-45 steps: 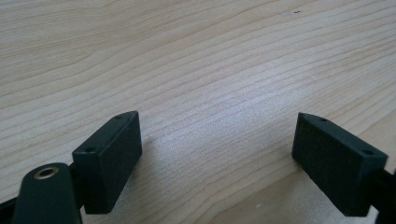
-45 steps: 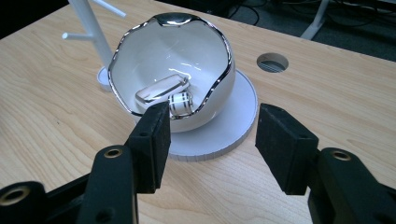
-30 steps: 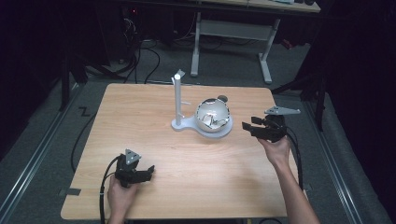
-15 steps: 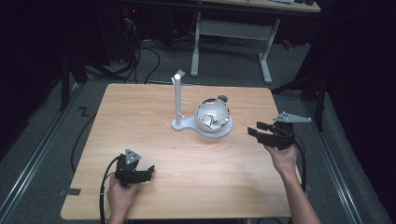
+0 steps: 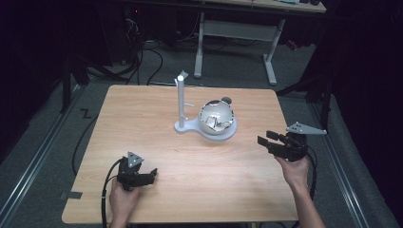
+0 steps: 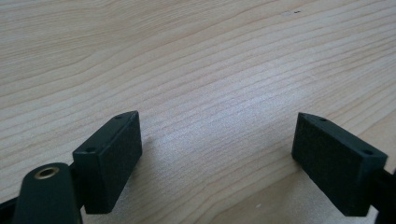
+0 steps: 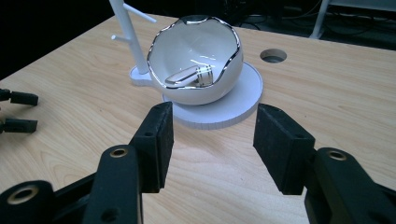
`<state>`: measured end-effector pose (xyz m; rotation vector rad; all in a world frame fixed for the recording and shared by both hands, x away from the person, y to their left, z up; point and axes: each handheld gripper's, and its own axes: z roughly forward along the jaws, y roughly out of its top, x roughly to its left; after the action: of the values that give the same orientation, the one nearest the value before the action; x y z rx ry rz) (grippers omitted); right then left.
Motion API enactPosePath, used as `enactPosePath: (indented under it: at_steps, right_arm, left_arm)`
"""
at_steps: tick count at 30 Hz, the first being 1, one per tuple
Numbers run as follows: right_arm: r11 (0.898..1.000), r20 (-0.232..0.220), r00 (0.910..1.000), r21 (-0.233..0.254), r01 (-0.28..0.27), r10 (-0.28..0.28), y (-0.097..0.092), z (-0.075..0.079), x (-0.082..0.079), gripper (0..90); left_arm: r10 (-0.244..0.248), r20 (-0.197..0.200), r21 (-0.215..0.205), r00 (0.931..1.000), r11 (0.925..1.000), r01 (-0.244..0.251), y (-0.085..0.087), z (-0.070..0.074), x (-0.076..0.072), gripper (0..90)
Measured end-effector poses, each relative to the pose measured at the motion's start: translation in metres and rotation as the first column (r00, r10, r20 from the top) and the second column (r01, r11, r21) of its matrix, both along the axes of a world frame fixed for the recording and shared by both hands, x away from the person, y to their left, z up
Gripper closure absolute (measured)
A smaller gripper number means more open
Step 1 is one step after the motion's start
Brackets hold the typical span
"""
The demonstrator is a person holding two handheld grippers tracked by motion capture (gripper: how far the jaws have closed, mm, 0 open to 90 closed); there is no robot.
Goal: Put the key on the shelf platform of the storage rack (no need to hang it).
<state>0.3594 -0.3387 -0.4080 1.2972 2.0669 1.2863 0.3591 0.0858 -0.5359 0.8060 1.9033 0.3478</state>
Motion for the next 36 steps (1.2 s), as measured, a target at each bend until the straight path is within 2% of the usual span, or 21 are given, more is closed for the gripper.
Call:
enactPosePath:
  at_steps: [4,18,24,28,36]
  right_arm:
    - [1.000,-0.010,1.0000,0.020,-0.001,0.001,-0.001,-0.007,-0.006,48.1]
    - [1.000,-0.023,0.9997,0.027,0.003,-0.002,-0.002,-0.023,-0.026,48.4]
    - [0.999,-0.044,0.9990,0.040,0.001,0.001,0.000,-0.033,-0.028,48.9]
    - [0.999,-0.041,0.9992,0.033,-0.004,0.006,0.002,-0.036,-0.030,49.1]
    - [0.998,-0.043,0.9989,0.057,-0.016,0.019,0.011,-0.051,-0.031,49.2]
  left_arm:
    - [0.001,0.000,-0.001,1.0000,1.0000,-0.001,0.000,0.000,0.000,16.2]
    - [0.000,0.000,0.000,1.0000,1.0000,0.000,0.000,0.000,0.000,16.2]
    - [0.001,-0.001,-0.001,1.0000,1.0000,-0.001,0.000,0.000,0.000,16.2]
    - [0.001,0.000,0.000,1.0000,1.0000,-0.001,0.000,0.000,0.000,16.2]
    - [0.001,-0.001,0.000,1.0000,1.0000,-0.001,0.000,0.000,0.000,16.2]
